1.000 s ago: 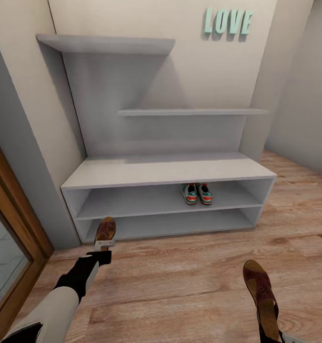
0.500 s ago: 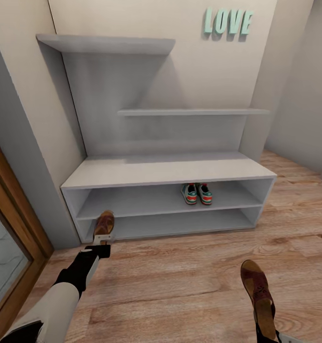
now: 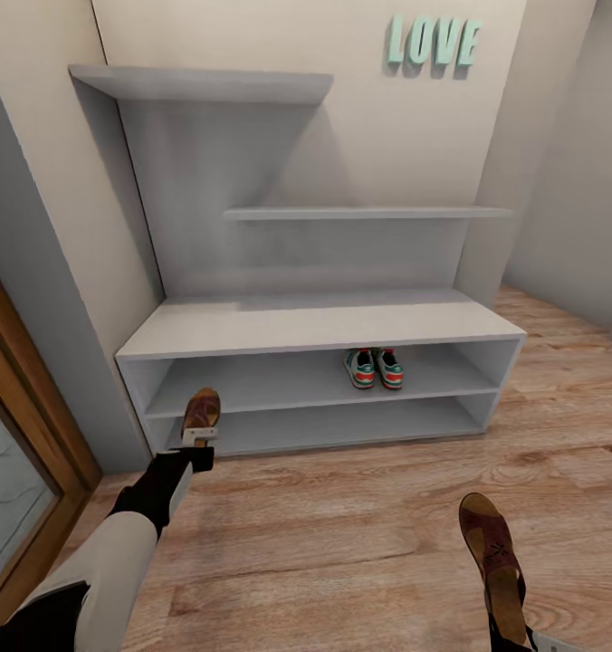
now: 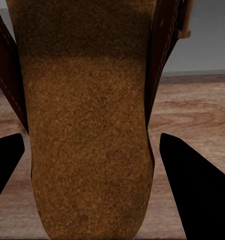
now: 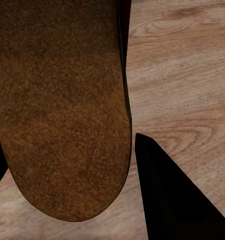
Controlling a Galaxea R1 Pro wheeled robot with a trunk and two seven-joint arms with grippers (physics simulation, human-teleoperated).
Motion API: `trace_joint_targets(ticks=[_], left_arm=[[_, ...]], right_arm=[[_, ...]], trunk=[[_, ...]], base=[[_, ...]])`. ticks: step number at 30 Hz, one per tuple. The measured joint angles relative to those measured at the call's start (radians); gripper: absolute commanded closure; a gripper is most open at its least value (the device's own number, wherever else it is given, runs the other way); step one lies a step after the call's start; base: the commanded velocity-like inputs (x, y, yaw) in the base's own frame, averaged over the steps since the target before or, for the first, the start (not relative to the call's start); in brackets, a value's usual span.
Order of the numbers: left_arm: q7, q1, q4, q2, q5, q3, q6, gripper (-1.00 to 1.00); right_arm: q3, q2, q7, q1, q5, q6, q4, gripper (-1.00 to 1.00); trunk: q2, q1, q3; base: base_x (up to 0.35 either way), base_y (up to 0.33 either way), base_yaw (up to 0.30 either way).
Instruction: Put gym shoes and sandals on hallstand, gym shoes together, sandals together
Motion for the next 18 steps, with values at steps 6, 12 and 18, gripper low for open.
trace_joint_targets(ticks=[6, 12, 18], left_arm=[[-0.001, -0.002, -0.028, -0.002, 0.000, -0.003, 0.034, 1.00], [0.000, -0.001, -0.055, -0.003, -0.001, -0.036, 0.092, 1.00], [0.000, -0.001, -0.057, -0.002, -0.002, -0.049, 0.093, 1.00]], right_arm=[[0.000, 0.001, 0.000, 0.000, -0.001, 0.000, 0.000, 1.00], [0.000, 0.001, 0.000, 0.000, -0.001, 0.000, 0.000, 1.00], [0.000, 0.001, 0.000, 0.000, -0.001, 0.000, 0.000, 1.00]], trunk=[[0.000, 0.000, 0.000], [0.000, 0.000, -0.004], [-0.001, 0.002, -0.033]], base=[[0.000, 0.000, 0.000], [0.000, 0.000, 0.000], [0.000, 0.000, 0.000]])
